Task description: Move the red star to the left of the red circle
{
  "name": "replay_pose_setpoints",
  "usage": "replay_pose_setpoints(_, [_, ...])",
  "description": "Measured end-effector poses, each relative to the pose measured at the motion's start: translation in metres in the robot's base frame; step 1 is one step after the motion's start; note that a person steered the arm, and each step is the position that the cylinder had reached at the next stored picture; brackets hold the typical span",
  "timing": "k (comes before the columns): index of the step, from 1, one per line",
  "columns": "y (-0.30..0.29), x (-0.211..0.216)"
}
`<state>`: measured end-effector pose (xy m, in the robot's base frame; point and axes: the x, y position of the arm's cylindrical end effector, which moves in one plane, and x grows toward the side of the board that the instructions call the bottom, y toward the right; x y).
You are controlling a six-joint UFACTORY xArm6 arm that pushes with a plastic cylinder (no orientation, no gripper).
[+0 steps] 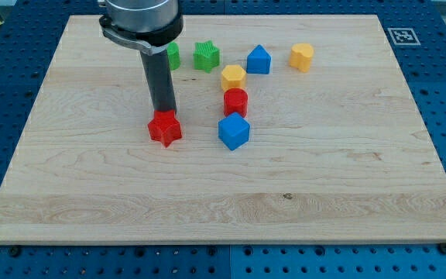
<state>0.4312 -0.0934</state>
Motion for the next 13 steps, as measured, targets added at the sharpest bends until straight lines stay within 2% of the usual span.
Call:
replay_pose_setpoints(1, [-0.032, -0.023])
replay_pose_setpoints(2, [-0.091, -0.01])
replay_pose_setpoints(3, [-0.108, 0.012])
replay_pose_setpoints(5, [-0.049, 0.065])
replay_pose_setpoints(6, [-0.044, 0.07])
replay_pose_setpoints(8, [-0.01, 0.07])
replay_pose_setpoints(13, [-0.01, 0.058])
